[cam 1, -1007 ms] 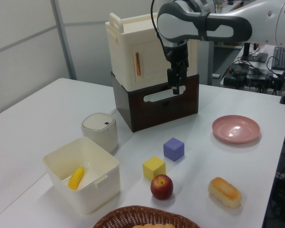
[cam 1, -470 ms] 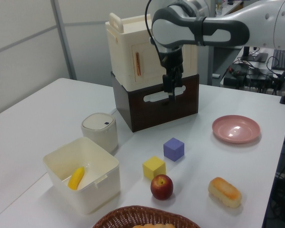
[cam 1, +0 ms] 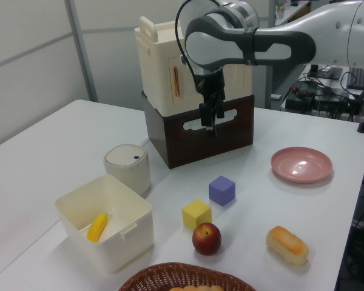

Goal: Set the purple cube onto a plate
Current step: 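Move the open gripper from above the cabinet toward the purple cube, then lower the gripper over the purple cube and close on it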

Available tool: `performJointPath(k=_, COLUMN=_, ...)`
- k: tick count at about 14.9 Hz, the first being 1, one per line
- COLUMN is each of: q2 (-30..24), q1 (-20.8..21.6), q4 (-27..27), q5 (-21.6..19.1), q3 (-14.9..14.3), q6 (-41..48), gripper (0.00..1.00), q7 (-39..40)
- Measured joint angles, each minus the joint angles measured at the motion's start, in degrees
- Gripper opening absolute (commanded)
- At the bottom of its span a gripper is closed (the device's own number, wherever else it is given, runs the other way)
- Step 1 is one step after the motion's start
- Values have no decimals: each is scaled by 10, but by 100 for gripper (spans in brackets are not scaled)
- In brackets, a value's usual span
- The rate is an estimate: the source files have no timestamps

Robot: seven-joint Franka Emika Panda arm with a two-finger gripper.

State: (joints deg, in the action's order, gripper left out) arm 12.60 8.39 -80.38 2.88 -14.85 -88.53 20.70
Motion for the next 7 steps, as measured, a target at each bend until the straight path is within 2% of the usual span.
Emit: performJointPath(k=7, q2=54, q1=24, q4=-10, q5=-39, q3=0, q6=-14, gripper=100, q7=-109)
